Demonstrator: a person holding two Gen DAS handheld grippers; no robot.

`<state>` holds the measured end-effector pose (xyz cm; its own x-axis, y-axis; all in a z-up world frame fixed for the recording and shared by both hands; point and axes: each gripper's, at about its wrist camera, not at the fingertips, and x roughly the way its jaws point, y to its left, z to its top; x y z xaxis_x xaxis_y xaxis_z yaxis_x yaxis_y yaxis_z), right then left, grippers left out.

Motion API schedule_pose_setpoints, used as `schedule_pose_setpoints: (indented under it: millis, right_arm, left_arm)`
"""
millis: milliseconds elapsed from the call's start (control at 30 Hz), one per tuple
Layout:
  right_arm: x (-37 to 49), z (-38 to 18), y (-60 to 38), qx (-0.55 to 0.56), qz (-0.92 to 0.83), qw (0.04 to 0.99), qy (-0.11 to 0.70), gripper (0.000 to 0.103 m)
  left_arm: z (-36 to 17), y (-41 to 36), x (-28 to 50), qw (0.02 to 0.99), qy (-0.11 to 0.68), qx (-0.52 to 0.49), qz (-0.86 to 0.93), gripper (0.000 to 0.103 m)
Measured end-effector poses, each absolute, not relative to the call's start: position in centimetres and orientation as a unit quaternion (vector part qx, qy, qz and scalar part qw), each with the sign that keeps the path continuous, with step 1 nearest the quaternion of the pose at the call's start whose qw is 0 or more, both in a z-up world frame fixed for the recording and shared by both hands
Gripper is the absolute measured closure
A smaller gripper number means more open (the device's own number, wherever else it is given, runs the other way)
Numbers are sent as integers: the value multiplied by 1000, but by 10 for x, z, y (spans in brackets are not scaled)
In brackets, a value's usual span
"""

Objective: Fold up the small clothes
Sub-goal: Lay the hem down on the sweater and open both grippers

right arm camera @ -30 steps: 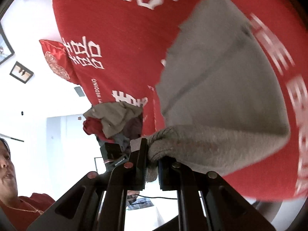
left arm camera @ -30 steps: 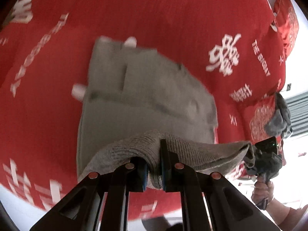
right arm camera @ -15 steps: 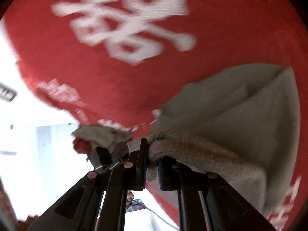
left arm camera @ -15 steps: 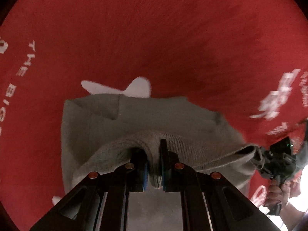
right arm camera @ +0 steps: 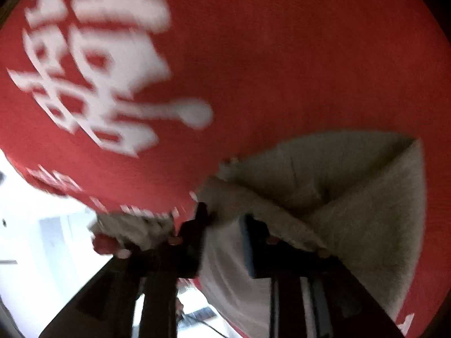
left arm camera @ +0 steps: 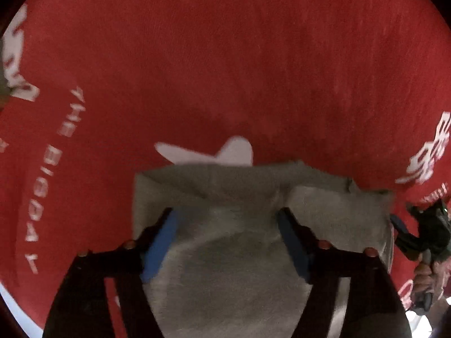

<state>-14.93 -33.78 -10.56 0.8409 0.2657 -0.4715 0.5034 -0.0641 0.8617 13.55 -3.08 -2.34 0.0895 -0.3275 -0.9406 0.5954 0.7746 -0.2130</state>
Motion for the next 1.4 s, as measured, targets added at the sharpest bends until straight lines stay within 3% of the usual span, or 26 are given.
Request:
schedule_pose_setpoints:
  millis: [167,333,367,433,667,800,867,900,933,1267,1300,1333,1367,1400]
  right_arm:
    - [-162,-84,-344,677,-144,652,310,54]
    - [-153,-79,-321,574,-150,680,430,54]
    - [-149,-83,-316,562,-146,676,453,57]
    - [-143,-83,-308,531,-138,685,479,87]
    - [-161,-82,-318,508,-172,684,494,91]
    - [-167,-66,-310,494,-165,687,506,86]
    - [-176,-57,-300,495,-156,691,503,73]
    - [-180,-54,-295,497,-151,692,502,58]
    - [-188,-50,-288,500,-147,689,503,51]
    - [-256,-77,-224,568,-150,618,522,51]
    - [-256,-82,-222,575,-147,613,522,51]
    - [-256,-86,-221,579,-143,611,521,55]
    - [-255,-86,-220,576,-141,614,521,67]
    - [-254,-87,-221,575,-134,619,518,86]
  left_arm:
    - [-17,-21,129,737,587,156,-295,28]
    - [-48,-15,119,721,607,195,-270,28]
    - [-55,-15,119,722,609,200,-262,28]
    - [-69,-21,123,733,604,210,-233,28]
    - [-74,-7,166,762,599,178,-169,23]
    - [-62,3,174,768,593,190,-151,23]
    - [-54,9,161,761,593,198,-172,23]
    - [-51,13,150,755,594,207,-184,23]
    - [-49,16,143,749,597,213,-194,23]
    - [-71,75,65,674,668,212,-234,23]
    - [-74,79,63,673,671,206,-233,27]
    - [-77,82,62,673,670,207,-235,32]
    - [-80,83,60,673,667,212,-240,34]
    - [-80,84,58,677,660,215,-244,34]
